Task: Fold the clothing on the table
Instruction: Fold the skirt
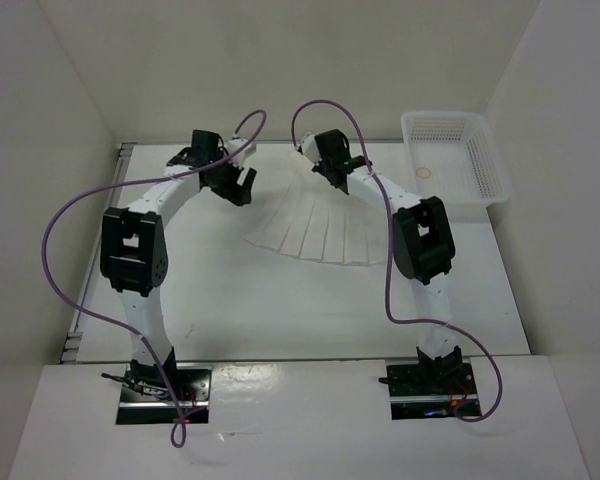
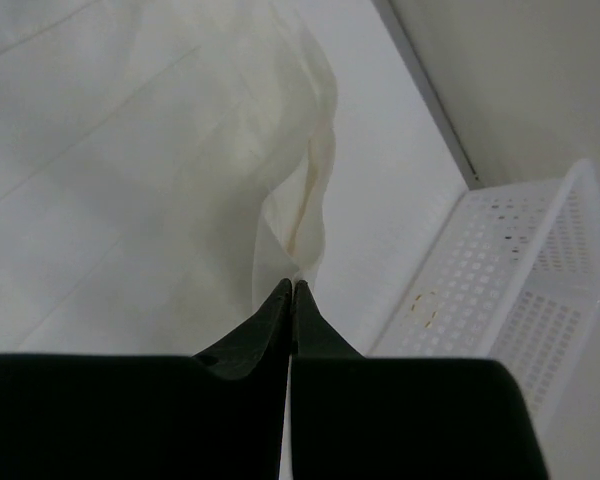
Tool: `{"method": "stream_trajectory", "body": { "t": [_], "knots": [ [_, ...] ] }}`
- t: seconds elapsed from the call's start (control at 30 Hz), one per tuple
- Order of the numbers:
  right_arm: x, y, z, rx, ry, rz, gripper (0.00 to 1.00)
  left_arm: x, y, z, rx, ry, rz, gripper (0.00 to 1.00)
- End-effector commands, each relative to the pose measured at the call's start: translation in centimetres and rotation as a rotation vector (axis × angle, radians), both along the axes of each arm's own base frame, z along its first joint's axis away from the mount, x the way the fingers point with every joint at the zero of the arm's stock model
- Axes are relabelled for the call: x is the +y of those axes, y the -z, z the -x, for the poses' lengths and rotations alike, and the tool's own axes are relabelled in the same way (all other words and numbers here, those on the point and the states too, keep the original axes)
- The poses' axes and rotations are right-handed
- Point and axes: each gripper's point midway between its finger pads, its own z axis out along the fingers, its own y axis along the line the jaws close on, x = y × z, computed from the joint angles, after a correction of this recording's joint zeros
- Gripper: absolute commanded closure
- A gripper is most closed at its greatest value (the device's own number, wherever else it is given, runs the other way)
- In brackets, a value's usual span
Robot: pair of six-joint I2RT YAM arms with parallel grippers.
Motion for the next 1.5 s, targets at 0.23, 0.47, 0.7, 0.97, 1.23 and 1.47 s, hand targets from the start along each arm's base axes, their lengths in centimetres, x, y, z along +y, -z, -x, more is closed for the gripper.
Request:
{"method": "stream_trajectory", "body": {
  "t": [0.23, 0.47, 0.7, 0.97, 1.23, 1.47],
  "knots": [
    [-2.7, 0.5, 1.0, 0.003, 0.046, -0.015, 1.0, -10.9, 4.1, 1.1, 0.105, 0.1, 0.172, 0.11],
    [-4.6, -0.1, 1.2, 0.0, 0.074, -0.053, 1.0, -12.4, 7.9, 1.7, 0.165, 0.063, 0.136, 0.11],
    [-5.8, -0.2, 1.7, 0.002, 0.087, -0.059, 1.0, -10.7, 10.9, 7.0, 0.312, 0.05, 0.038, 0.11],
    [-5.4, -1.1, 1.8, -0.013, 0.089, -0.099, 1.0, -10.3, 12.2, 16.0, 0.513, 0.165, 0.012, 0.11],
    [-4.5, -1.6, 2.5, -0.013, 0.074, -0.107, 1.0, -12.9, 7.7, 20.9, 0.555, 0.358, 0.085, 0.12],
    [-4.4, -1.9, 3.2, -0.009, 0.059, -0.119, 1.0, -12.4, -3.1, 17.3, 0.259, 0.345, 0.279, 0.06]
  ]
}}
